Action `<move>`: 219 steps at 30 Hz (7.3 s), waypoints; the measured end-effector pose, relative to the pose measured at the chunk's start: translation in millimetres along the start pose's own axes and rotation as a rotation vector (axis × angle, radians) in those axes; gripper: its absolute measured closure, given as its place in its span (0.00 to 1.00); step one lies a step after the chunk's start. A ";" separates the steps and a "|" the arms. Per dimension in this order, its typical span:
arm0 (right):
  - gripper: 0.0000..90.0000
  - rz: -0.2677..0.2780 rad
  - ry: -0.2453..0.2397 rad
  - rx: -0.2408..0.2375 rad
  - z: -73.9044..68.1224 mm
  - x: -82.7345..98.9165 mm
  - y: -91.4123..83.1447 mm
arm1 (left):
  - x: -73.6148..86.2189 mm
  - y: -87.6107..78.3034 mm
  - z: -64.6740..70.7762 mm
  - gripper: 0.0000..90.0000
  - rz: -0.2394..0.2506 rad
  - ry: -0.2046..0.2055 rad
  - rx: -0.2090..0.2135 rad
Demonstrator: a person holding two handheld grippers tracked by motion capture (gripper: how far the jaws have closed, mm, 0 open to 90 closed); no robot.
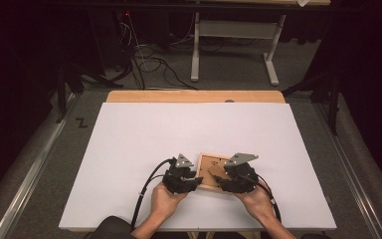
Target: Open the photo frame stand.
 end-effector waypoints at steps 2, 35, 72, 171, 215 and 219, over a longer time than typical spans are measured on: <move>0.56 -0.001 -0.001 -0.001 0.1 -0.1 0.0 | 0.0 0.0 0.0 0.70 0.000 0.000 0.000; 0.59 0.067 0.025 -0.021 5.8 2.6 -29.2 | 0.2 0.7 0.0 0.70 0.004 -0.002 0.000; 0.82 0.022 0.016 -0.041 3.0 14.0 -21.2 | 0.1 0.8 -0.2 0.69 0.005 -0.004 0.002; 0.81 -0.030 0.089 -0.037 44.6 16.3 -2.6 | -53.6 39.6 -41.4 0.63 -0.047 0.048 -0.034; 0.89 -0.027 0.089 -0.022 58.0 3.8 6.0 | -36.5 23.0 -45.8 0.74 -0.066 -0.004 -0.004; 0.89 -0.024 0.078 -0.005 56.5 3.9 6.2 | -35.4 22.1 -44.0 0.74 -0.064 -0.004 -0.009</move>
Point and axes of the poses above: each handheld gripper's, and its own axes: y roughly forward along the jaws, x roughly out of its underside, z roughly to its right, the point moved 3 cm from there along y, roughly forward along the jaws, and after that the axes turned 9 degrees about -x, right-handed, at the moved point
